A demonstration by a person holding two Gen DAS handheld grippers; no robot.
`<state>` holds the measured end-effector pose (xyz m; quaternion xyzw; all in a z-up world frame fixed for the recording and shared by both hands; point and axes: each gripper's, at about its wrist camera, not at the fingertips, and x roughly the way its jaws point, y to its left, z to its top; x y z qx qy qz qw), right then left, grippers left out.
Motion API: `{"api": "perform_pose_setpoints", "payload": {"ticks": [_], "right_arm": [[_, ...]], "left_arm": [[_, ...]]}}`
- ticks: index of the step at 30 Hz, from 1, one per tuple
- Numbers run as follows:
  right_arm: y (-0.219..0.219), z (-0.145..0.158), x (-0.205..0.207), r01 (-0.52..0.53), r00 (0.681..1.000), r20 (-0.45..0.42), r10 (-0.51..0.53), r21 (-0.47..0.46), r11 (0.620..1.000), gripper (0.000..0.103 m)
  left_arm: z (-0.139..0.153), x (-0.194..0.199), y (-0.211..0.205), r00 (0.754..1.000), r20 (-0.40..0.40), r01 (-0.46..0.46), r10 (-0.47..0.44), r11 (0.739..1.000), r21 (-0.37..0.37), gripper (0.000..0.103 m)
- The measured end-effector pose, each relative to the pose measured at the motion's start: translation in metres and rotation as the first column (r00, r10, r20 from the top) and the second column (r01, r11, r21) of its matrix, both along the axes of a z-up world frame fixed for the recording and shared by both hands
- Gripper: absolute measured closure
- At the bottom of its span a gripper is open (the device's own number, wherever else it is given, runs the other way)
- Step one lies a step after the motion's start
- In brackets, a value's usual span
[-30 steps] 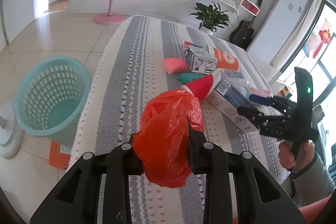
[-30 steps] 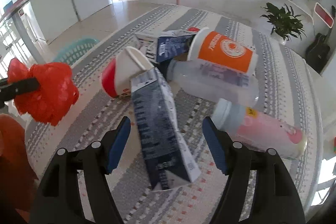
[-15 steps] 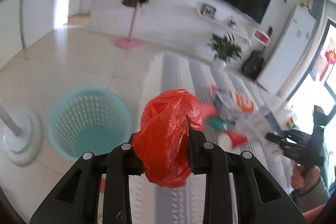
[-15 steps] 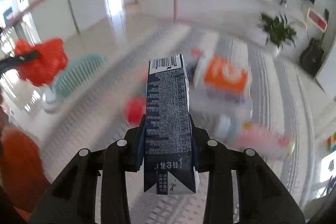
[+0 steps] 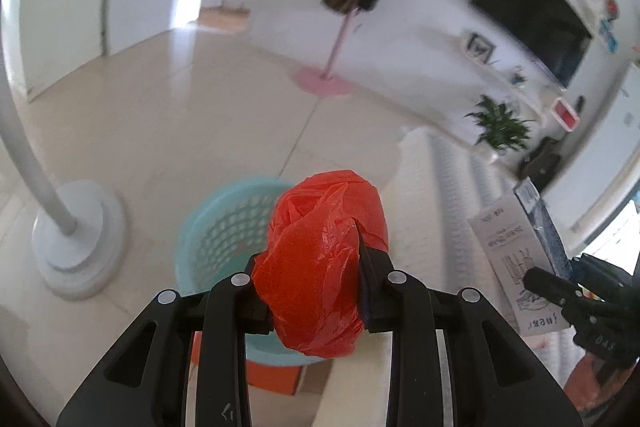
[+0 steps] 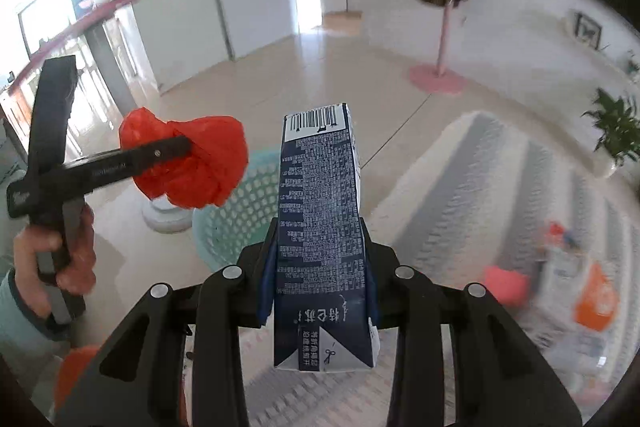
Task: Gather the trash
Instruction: 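Carry the bag and carton to the teal basket and open both tools to drop them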
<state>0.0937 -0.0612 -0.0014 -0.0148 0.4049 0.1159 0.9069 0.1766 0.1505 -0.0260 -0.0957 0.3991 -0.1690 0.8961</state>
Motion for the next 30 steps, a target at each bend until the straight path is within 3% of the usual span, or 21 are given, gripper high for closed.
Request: {"api": "perform_pose_setpoints", "payload": {"ticks": [7, 13, 14, 15, 22, 29, 30], "right_arm": [[0.038, -0.069, 0.060, 0.017, 0.980, -0.201, -0.008, 0.043, 0.999, 0.071], [0.045, -0.109, 0.090, 0.094, 0.945, -0.323, -0.051, 0.120, 0.988, 0.071], [0.042, -0.112, 0.095, 0.103, 0.942, -0.329, -0.057, 0.121, 0.987, 0.071], [0.042, -0.112, 0.096, 0.112, 0.942, -0.330, -0.069, 0.115, 0.987, 0.071], [0.039, -0.098, 0.087, 0.108, 0.950, -0.306, -0.057, 0.154, 0.982, 0.070], [0.019, -0.055, 0.054, 0.089, 0.975, -0.214, -0.051, 0.173, 0.981, 0.070], [0.015, -0.046, 0.046, 0.088, 0.980, -0.192, -0.053, 0.177, 0.980, 0.066]], "left_arm": [[-0.056, 0.034, -0.002, 0.992, -0.122, -0.005, 0.010, 0.999, 0.045, 0.073], [-0.074, 0.038, -0.002, 0.987, -0.161, 0.000, 0.015, 0.996, 0.088, 0.059], [-0.075, 0.038, -0.003, 0.987, -0.162, -0.003, 0.017, 0.996, 0.086, 0.050], [-0.076, 0.034, -0.001, 0.987, -0.156, -0.009, 0.022, 0.997, 0.083, 0.045], [-0.051, 0.016, 0.002, 0.994, -0.104, -0.011, 0.016, 0.999, 0.051, 0.045], [0.001, -0.019, -0.019, 0.999, -0.005, 0.046, -0.046, 0.999, -0.002, 0.045], [0.011, -0.026, -0.025, 0.998, 0.015, 0.055, -0.055, 0.998, -0.007, 0.045]]}}
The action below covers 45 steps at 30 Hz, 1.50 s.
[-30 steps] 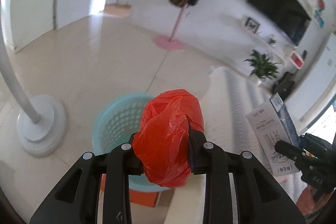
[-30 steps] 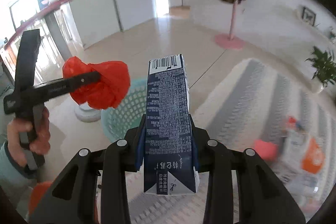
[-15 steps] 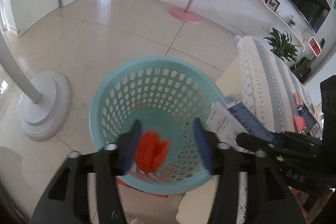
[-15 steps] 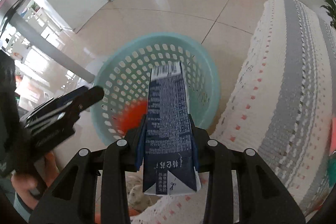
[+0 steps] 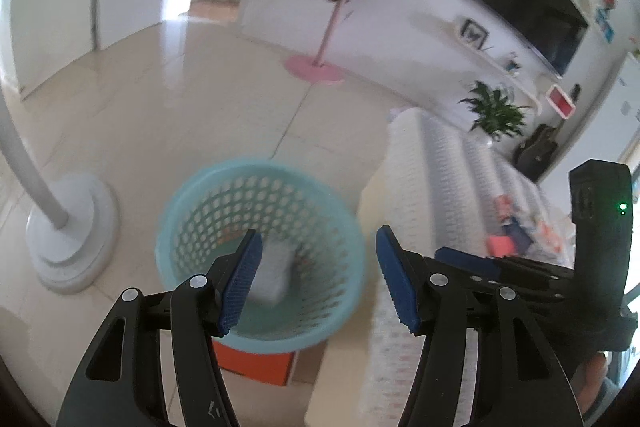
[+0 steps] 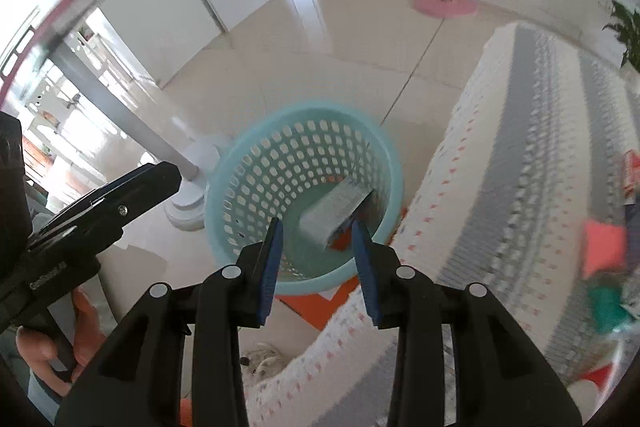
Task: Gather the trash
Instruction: 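Carry the bag and carton to the teal basket and open both tools to drop them, then grasp the red-white paper cup with the left tool while the right tool grasps the pink bottle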
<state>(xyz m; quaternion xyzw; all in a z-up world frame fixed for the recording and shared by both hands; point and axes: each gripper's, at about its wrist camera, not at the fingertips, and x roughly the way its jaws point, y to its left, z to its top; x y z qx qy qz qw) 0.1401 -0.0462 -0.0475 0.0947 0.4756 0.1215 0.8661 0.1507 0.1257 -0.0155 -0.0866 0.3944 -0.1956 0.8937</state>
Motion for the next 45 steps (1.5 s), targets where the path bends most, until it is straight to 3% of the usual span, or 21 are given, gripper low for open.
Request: {"api": "perform_pose_setpoints", "payload": {"ticks": [6, 10, 16, 20, 26, 32, 38, 42, 45], "right_arm": [[-0.039, 0.052, -0.050, 0.042, 0.990, 0.133, -0.040, -0.010, 0.999, 0.063], [-0.077, 0.088, -0.097, 0.096, 0.967, 0.244, -0.076, -0.070, 0.993, 0.063], [-0.144, 0.118, -0.160, 0.224, 0.922, 0.356, -0.153, -0.168, 0.960, 0.062], [-0.198, 0.117, -0.191, 0.308, 0.899, 0.373, -0.228, -0.172, 0.936, 0.062], [-0.292, 0.075, -0.219, 0.442, 0.871, 0.318, -0.375, -0.172, 0.880, 0.062], [-0.366, 0.018, -0.214, 0.490, 0.870, 0.165, -0.465, -0.189, 0.851, 0.062], [-0.413, -0.020, -0.205, 0.524, 0.850, 0.052, -0.524, -0.178, 0.833, 0.062], [-0.422, -0.034, -0.199, 0.503, 0.858, -0.023, -0.514, -0.168, 0.848, 0.062], [-0.422, -0.035, -0.200, 0.475, 0.868, -0.081, -0.490, -0.148, 0.867, 0.062]], "left_arm": [[0.040, -0.037, -0.042, 0.994, 0.075, 0.079, -0.075, 0.996, -0.045, 0.041], [0.055, -0.063, -0.087, 0.977, 0.097, 0.195, -0.188, 0.978, -0.070, 0.040], [0.050, -0.093, -0.165, 0.930, 0.104, 0.361, -0.353, 0.930, -0.069, 0.033], [0.023, -0.096, -0.215, 0.888, 0.028, 0.460, -0.459, 0.887, -0.052, 0.031], [-0.040, -0.089, -0.277, 0.832, -0.112, 0.547, -0.543, 0.837, 0.005, 0.031], [-0.081, -0.081, -0.310, 0.796, -0.200, 0.584, -0.571, 0.812, 0.006, 0.031], [-0.101, -0.081, -0.313, 0.798, -0.214, 0.575, -0.564, 0.818, -0.008, 0.032], [-0.109, -0.077, -0.306, 0.793, -0.240, 0.565, -0.560, 0.823, -0.055, 0.033], [-0.110, -0.079, -0.303, 0.780, -0.244, 0.578, -0.576, 0.813, -0.073, 0.037]]}}
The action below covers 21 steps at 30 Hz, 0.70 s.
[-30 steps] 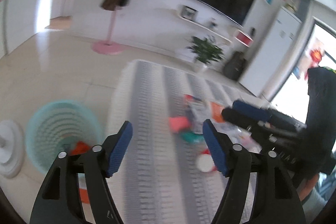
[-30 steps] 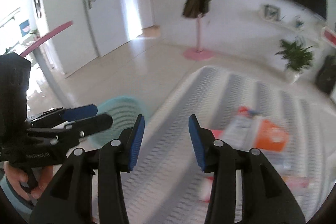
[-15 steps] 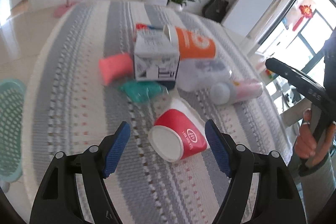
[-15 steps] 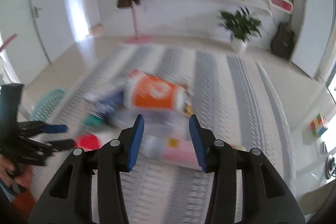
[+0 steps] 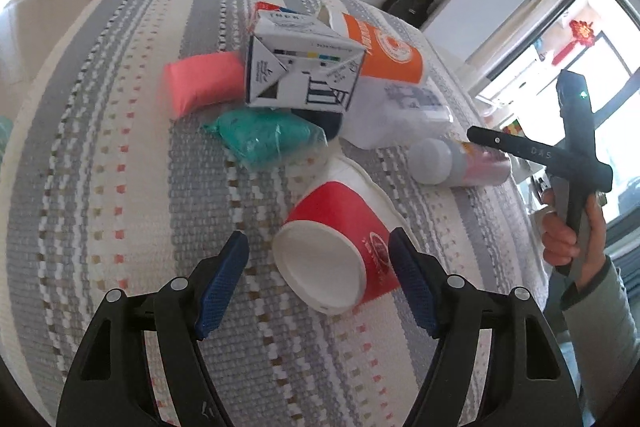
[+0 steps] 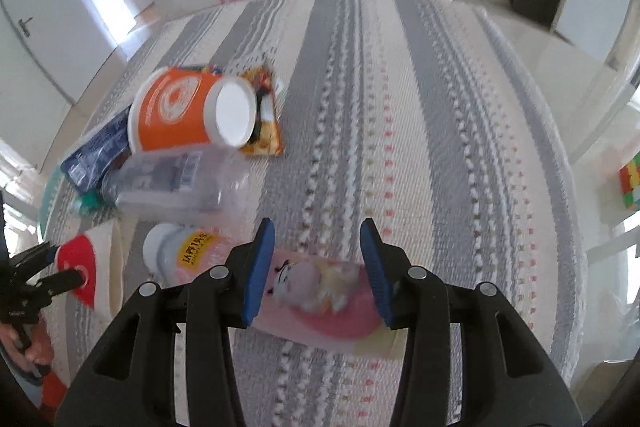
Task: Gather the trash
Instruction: 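Grasp the red-white paper cup with the left tool while the right tool grasps the pink bottle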
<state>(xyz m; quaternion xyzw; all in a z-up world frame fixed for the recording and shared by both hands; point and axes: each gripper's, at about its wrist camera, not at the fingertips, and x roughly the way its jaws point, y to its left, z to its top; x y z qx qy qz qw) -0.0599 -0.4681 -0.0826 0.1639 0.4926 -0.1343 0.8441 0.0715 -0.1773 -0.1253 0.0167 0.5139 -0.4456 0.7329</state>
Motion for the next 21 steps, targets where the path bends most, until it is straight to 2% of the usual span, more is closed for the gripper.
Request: {"api": "perform_pose_setpoints", "payload": {"ticks": [5, 8, 11, 16, 21], "right_arm": [[0.018, 0.010, -0.021, -0.081, 0.997, -0.011, 0.082, 0.089, 0.993, 0.062], [0.042, 0.014, -0.038, -0.141, 0.990, -0.005, 0.142, 0.108, 0.984, 0.062], [0.069, 0.012, -0.050, -0.203, 0.979, -0.013, 0.205, 0.103, 0.974, 0.061], [0.098, 0.002, -0.061, -0.258, 0.964, -0.032, 0.264, 0.119, 0.959, 0.049], [0.112, -0.006, -0.068, -0.268, 0.962, -0.021, 0.272, 0.115, 0.957, 0.045]], "left_arm": [[-0.002, -0.002, 0.001, 0.999, -0.042, 0.012, -0.014, 1.000, -0.028, 0.048], [-0.003, -0.005, 0.002, 0.999, -0.049, 0.013, -0.015, 0.999, -0.036, 0.049], [-0.003, -0.008, 0.002, 0.999, -0.043, 0.020, -0.022, 0.999, -0.033, 0.049], [-0.003, -0.012, 0.000, 0.999, -0.033, 0.027, -0.028, 0.999, -0.029, 0.049], [-0.003, -0.006, -0.005, 0.998, -0.067, 0.009, -0.013, 0.999, -0.053, 0.041]]}}
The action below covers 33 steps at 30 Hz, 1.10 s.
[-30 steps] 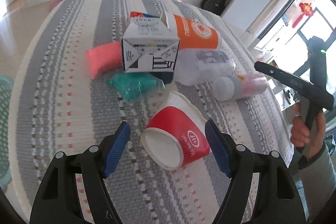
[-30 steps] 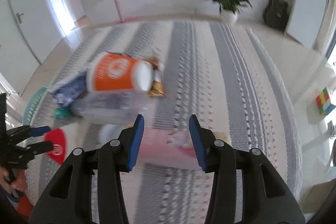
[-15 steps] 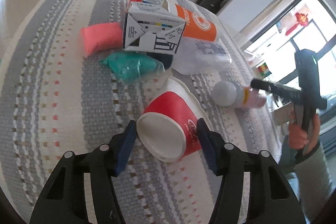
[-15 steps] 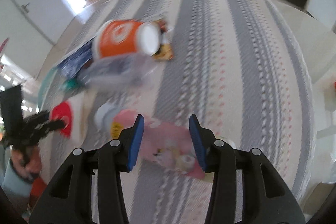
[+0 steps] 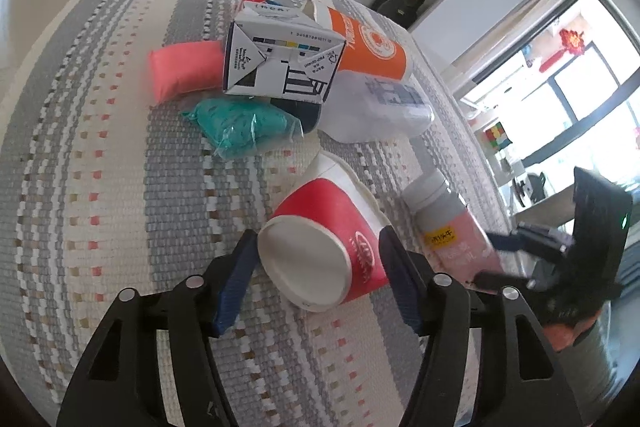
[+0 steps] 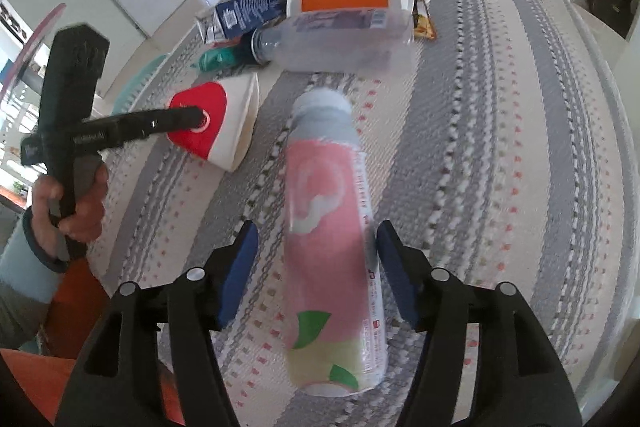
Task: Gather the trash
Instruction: 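Grasp the red-white paper cup with the left tool while the right tool grasps the pink bottle, then carry the cup and pink bottle over the basket and release both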
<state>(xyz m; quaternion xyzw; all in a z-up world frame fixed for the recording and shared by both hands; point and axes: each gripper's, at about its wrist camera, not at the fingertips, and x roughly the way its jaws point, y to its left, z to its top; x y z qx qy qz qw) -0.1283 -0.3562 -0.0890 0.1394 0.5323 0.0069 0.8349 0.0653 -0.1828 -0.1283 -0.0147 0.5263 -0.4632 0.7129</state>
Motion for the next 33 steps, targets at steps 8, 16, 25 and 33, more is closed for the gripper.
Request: {"api": "perform_pose_setpoints", "payload": {"ticks": [8, 16, 25, 33], "right_arm": [[0.012, -0.020, 0.007, 0.055, 0.998, -0.023, -0.055, 0.014, 0.998, 0.045], [0.029, -0.017, 0.004, 0.173, 0.983, 0.052, -0.175, 0.048, 0.984, 0.057], [0.090, 0.040, 0.039, 0.063, 0.976, 0.203, -0.082, 0.099, 0.993, 0.057], [0.170, 0.094, 0.121, -0.118, 0.945, 0.318, 0.077, 0.111, 0.987, 0.057]], "left_arm": [[0.000, -0.005, -0.009, 0.999, 0.045, -0.011, 0.010, 0.999, 0.033, 0.049], [0.025, -0.008, 0.017, 0.993, 0.116, -0.008, 0.016, 0.997, -0.072, 0.054], [0.079, 0.015, 0.111, 0.964, 0.180, -0.151, 0.197, 0.959, -0.241, 0.054], [0.132, 0.035, 0.214, 0.805, 0.360, -0.398, 0.472, 0.879, -0.262, 0.054]]}}
